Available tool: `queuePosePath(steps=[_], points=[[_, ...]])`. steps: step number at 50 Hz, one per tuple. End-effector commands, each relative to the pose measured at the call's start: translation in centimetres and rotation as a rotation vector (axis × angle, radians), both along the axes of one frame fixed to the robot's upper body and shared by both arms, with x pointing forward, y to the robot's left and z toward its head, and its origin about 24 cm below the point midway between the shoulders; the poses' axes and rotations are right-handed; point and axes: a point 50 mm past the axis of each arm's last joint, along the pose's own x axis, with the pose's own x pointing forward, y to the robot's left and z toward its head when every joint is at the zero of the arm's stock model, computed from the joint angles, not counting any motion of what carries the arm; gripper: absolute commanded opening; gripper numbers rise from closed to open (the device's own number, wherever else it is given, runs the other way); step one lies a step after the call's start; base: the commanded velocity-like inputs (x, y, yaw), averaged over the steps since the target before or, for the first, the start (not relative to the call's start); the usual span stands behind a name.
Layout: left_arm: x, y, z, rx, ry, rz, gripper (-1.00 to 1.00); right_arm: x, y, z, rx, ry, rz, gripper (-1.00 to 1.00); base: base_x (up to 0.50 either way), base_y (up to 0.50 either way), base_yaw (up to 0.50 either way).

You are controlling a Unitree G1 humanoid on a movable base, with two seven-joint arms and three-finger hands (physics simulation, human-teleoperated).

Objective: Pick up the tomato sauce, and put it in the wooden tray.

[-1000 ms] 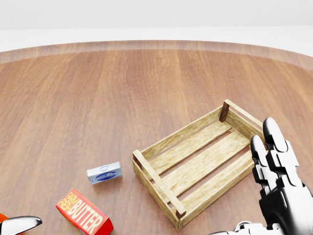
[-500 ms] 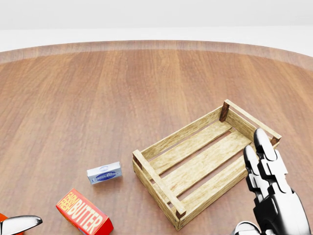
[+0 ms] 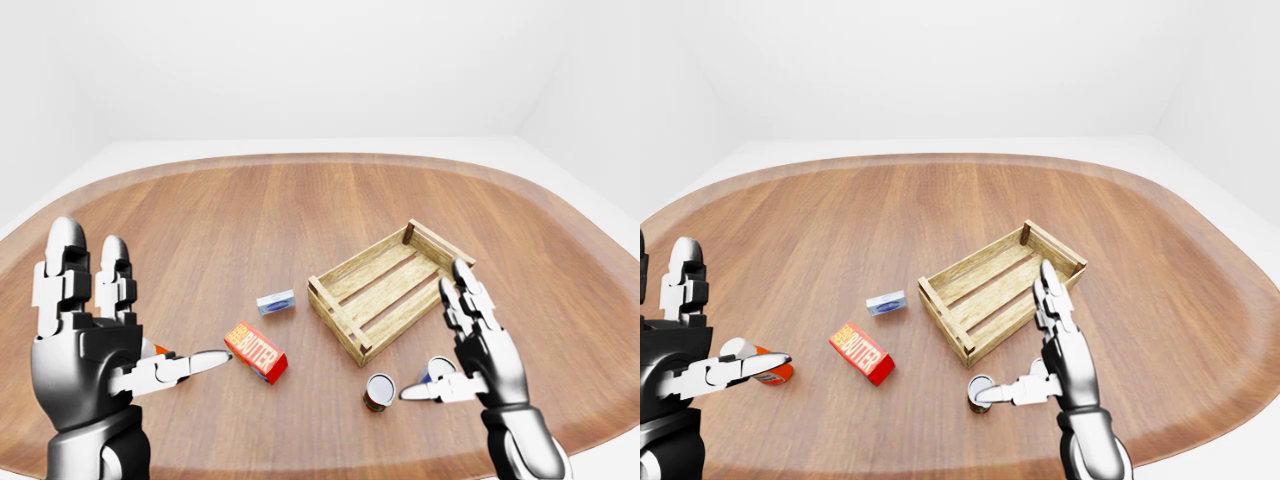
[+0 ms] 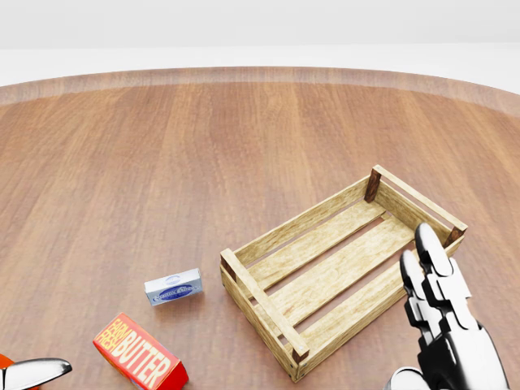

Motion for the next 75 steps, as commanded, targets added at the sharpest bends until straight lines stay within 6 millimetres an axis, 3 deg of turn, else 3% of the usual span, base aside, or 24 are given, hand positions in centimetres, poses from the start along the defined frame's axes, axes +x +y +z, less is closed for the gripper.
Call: queuePosePath(steps=[1,75], points=[[0.0,0.0,0.0,0.000,0.001,0.001,1.00,-0.2,0.2,-0.3,-0.006,0.006,0.009,1.00,0.00,0.00,0.00],[0.1,0.2,0.0,-0.002,-0.002,0.005,1.00,-1.4,1.6,-3.8,-0.036,0.146,0.054,1.00,0.00,0.00,0.00]])
